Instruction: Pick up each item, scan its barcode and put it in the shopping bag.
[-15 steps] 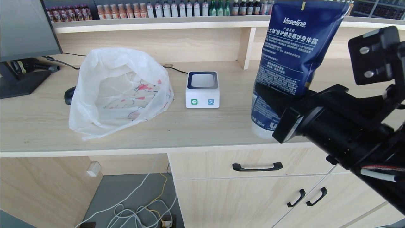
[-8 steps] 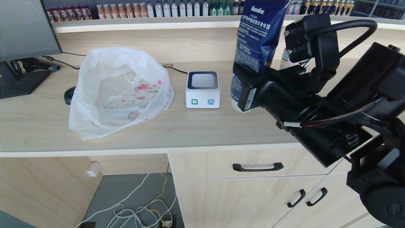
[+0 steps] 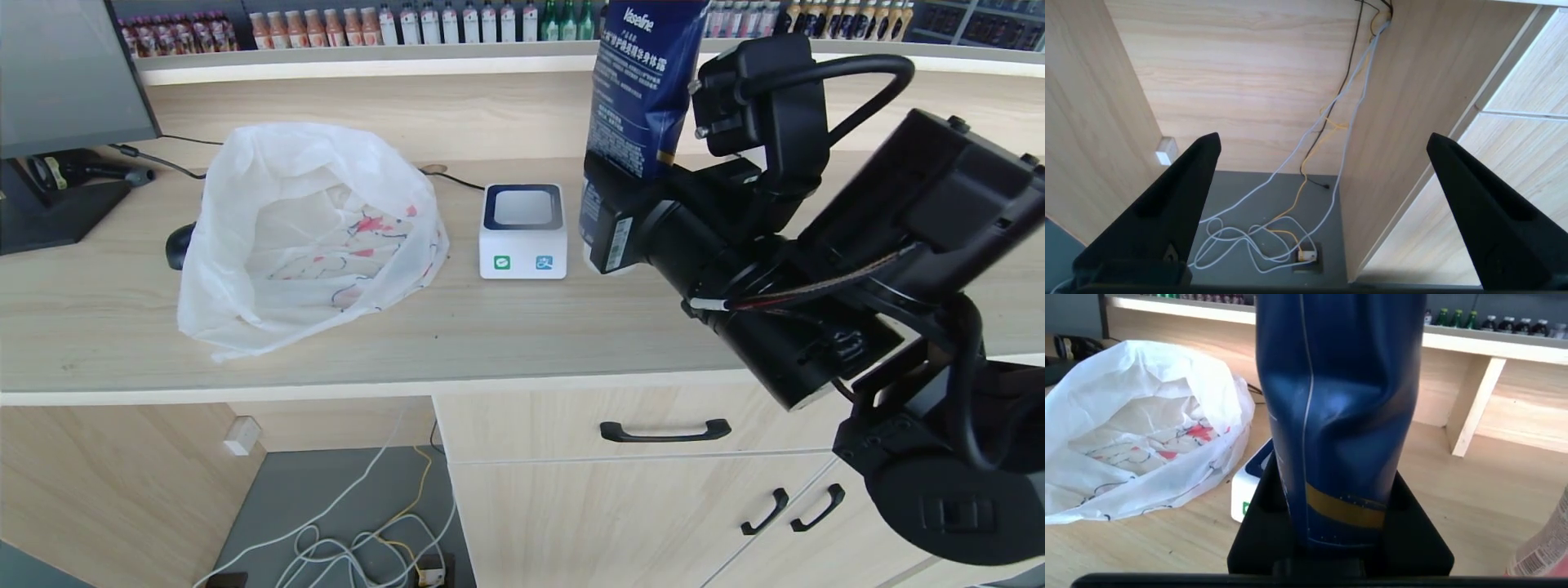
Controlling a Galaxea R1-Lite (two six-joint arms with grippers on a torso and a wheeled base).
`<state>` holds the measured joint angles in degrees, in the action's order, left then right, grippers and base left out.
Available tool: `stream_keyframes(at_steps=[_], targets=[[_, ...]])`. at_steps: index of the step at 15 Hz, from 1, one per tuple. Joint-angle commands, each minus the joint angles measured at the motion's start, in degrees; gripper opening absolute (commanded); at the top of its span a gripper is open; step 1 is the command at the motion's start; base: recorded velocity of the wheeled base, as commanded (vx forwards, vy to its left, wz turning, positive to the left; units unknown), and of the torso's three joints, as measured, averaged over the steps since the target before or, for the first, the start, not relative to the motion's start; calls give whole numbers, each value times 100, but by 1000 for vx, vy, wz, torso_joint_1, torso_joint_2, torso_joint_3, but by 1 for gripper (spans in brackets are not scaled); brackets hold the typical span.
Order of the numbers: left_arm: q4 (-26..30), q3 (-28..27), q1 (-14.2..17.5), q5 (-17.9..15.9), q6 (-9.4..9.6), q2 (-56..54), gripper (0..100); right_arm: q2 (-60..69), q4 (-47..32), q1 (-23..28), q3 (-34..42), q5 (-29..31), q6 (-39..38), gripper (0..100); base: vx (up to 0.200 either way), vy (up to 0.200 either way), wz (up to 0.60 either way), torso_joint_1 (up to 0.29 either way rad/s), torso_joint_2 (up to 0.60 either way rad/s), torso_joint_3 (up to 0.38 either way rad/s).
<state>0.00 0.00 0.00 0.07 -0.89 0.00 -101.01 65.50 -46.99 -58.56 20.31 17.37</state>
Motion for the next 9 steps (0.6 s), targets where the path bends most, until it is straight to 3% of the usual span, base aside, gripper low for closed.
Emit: stream_keyframes(at_steps=[1, 9], targets=[[0, 0, 0, 1, 1, 9, 100, -6, 130, 6, 12, -9, -41, 0, 0, 0, 0, 0, 0, 0], [0, 0, 0, 1, 1, 9, 100, 389, 253, 138, 179, -133, -524, 0, 0, 0, 0, 0, 0, 0]])
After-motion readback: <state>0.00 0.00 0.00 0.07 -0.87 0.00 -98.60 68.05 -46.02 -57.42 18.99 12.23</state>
